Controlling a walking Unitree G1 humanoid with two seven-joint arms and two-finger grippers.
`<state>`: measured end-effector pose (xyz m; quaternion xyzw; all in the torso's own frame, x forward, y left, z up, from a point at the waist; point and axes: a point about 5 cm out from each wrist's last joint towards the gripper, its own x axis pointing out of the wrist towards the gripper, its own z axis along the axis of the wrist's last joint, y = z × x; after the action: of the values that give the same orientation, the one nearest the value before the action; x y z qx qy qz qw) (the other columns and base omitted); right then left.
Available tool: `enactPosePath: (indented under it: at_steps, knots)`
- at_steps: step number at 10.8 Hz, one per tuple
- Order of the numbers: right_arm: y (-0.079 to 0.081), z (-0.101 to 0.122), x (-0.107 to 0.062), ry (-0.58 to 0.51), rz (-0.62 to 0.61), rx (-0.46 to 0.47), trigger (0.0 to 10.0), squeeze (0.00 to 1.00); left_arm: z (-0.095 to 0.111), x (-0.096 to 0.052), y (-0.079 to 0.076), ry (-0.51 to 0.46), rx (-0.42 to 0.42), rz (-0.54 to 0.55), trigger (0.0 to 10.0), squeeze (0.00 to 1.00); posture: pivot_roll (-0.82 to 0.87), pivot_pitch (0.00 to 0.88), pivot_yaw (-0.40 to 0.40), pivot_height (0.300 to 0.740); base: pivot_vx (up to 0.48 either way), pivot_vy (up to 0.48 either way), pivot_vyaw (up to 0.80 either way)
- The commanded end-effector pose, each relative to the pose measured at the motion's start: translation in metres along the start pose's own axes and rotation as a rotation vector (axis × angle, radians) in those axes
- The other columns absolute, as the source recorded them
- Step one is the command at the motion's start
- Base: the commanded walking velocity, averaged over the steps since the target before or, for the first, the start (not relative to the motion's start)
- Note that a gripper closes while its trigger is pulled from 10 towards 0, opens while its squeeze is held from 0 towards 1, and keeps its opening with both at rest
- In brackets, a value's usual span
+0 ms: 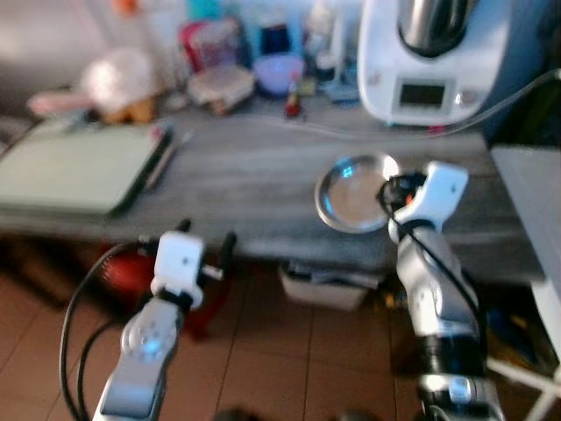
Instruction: Setting the table
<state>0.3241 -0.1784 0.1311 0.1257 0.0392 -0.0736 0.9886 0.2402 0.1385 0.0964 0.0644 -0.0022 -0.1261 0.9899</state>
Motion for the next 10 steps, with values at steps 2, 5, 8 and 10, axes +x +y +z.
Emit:
enactPosePath:
  at_steps: [2, 5, 8, 10]
  knots:
    - [-0.002, -0.004, 0.008, 0.02, -0.033, 0.045, 0.7, 0.0, 0.001, -0.001, -0.002, -0.009, -0.002, -0.004, 10.0, 0.0, -0.04, 0.001, 0.073, 0.74, 0.0, 0.0, 0.0]
    - [0.008, -0.007, 0.033, 0.072, -0.043, 0.145, 10.0, 0.0, 0.001, -0.001, -0.001, -0.001, 0.001, 0.006, 10.0, 0.0, -0.03, 0.017, 0.081, 0.74, 0.0, 0.0, 0.0]
    - [0.025, -0.013, 0.05, 0.161, -0.035, 0.174, 10.0, 0.0, 0.001, -0.004, 0.001, 0.006, 0.01, 0.004, 10.0, 0.0, -0.01, 0.025, 0.08, 0.74, 0.0, 0.0, 0.0]
    - [0.028, -0.021, 0.052, 0.222, -0.034, 0.195, 10.0, 1.0, 0.0, -0.004, -0.002, 0.009, 0.006, 0.004, 10.0, 0.0, -0.01, 0.031, 0.077, 0.74, 0.0, 0.0, 0.0]
